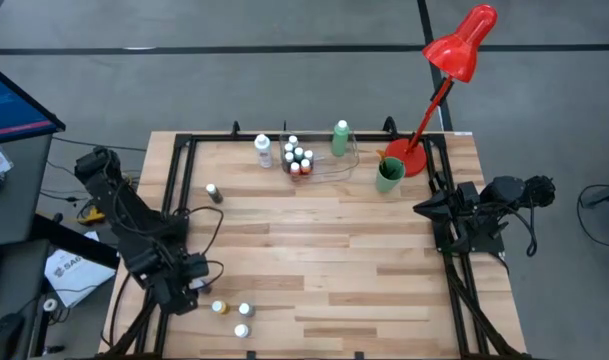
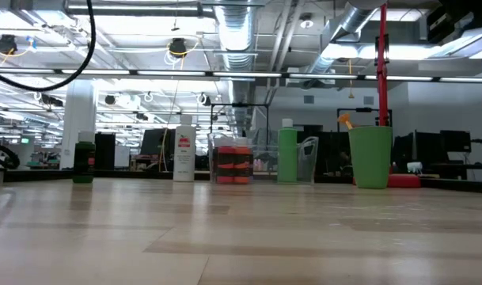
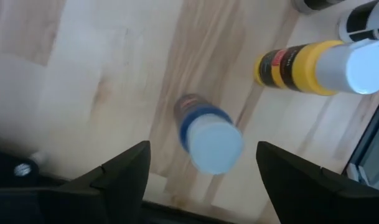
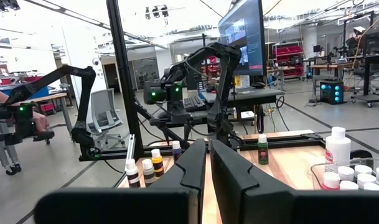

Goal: Pick & Place Paint Supplies
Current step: Put the small blue paint bottle into the transparent bin

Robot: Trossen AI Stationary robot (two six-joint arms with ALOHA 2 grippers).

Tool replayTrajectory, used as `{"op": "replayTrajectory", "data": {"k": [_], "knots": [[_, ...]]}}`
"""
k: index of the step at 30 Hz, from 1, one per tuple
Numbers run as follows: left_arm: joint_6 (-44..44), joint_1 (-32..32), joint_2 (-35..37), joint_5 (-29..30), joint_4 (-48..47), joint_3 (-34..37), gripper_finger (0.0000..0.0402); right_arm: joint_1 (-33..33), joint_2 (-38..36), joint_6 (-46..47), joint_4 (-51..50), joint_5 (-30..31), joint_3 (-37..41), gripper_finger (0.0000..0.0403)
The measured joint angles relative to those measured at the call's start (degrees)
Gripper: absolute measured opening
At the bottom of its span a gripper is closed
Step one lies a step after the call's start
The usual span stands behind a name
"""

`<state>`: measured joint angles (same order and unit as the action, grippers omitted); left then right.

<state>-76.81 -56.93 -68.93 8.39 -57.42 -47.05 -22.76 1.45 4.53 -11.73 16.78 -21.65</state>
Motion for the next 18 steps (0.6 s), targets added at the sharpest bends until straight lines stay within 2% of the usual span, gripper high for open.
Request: {"op": "replayTrajectory", "data": {"k": [7,18], "knots": [[-0.2,0.0,0.0,0.2,3.6,3.0,0.0264,0.0,0.0,0.0,0.0,0.0,0.0,0.0021],[-0.2,0.3,0.0,1.6,4.7,3.1,0.0143,0.0,0.0,0.0,0.0,0.0,0.0,0.0021]]}}
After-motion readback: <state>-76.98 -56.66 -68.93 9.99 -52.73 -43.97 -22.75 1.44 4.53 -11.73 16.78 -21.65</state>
